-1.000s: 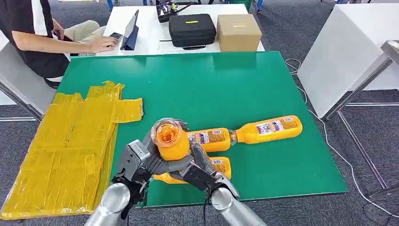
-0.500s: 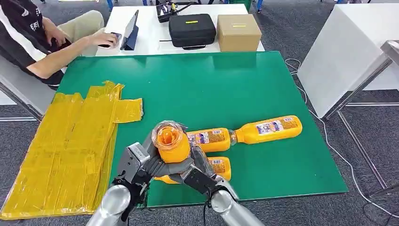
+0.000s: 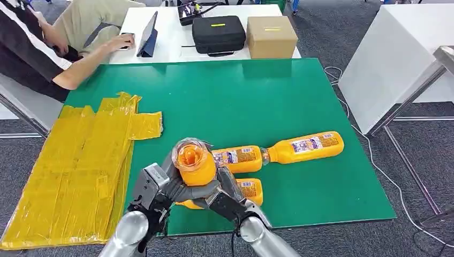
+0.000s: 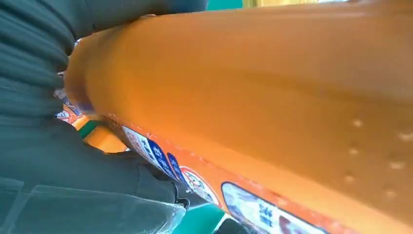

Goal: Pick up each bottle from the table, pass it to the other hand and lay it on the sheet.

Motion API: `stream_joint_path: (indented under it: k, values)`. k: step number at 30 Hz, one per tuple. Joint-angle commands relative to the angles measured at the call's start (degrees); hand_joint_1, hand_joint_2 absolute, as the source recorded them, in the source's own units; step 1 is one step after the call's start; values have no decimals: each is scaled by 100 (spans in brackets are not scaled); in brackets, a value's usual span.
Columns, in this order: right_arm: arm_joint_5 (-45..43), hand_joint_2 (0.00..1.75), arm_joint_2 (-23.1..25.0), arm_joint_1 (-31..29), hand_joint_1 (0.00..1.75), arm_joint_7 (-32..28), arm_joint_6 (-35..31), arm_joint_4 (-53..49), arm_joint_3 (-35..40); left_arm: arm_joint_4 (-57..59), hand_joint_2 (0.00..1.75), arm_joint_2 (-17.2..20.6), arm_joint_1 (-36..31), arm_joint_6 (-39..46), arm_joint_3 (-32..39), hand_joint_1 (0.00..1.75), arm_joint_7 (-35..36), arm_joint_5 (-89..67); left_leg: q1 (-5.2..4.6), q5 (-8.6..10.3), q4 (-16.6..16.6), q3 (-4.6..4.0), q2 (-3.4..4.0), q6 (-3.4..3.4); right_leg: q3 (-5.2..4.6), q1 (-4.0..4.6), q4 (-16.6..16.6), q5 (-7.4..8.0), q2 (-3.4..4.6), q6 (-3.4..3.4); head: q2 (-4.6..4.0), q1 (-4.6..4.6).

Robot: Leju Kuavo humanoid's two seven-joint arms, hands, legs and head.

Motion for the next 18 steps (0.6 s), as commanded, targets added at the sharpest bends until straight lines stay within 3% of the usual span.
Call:
stream_joint_path:
  k: [1, 2, 3, 6, 10, 16, 18]
  values:
    - [142, 175, -535, 429, 0, -141, -373, -1033, 129, -507, 175, 250, 402, 184, 561, 175, -229, -76, 1, -8, -7, 19, 0, -15, 20, 0, -9, -7, -3, -2, 2, 0]
    - [191, 175, -603, 499, 0, -92, -428, -1269, 80, -558, 175, 238, 426, 187, 655, 175, -210, -62, 0, -7, -3, 10, -3, -13, 12, -1, -4, -8, -5, -1, 0, 0]
    - [615, 175, -846, 819, 0, -5, -1158, -1859, -135, -742, 175, 281, 668, 383, 904, 175, -160, -32, -1, -4, -1, 0, -3, -9, 1, -1, -1, -4, -4, -1, 2, 0]
    - [827, 175, -1297, 1549, 0, 272, -1005, -3110, -800, -1062, 175, 469, 1292, 248, 1512, 175, -422, 133, -3, -9, -13, 19, -11, -13, 24, -4, -15, -11, -14, 0, 0, 0]
    - [1069, 175, -1206, 2020, 0, 446, -1091, -3790, -1435, -1520, 175, 548, 1827, 98, 1919, 175, -505, 102, -6, -8, -5, 0, -6, -8, 0, -6, -3, -9, -5, -1, 0, 2]
    - [1147, 175, -1598, 3069, 0, 606, -1518, -4403, -1892, -1700, 175, 408, 2575, 86, 2878, 175, -615, 15, -3, -16, -10, 12, -23, -13, 16, -4, -14, -18, -23, -4, 0, 2]
    - [1026, 175, -1774, 3349, 0, 562, -1752, -4481, -1937, -1789, 175, 299, 2731, 591, 3111, 175, -858, -648, 0, -22, -7, 16, -19, -15, 21, -2, -14, -26, -19, 1, 0, 0]
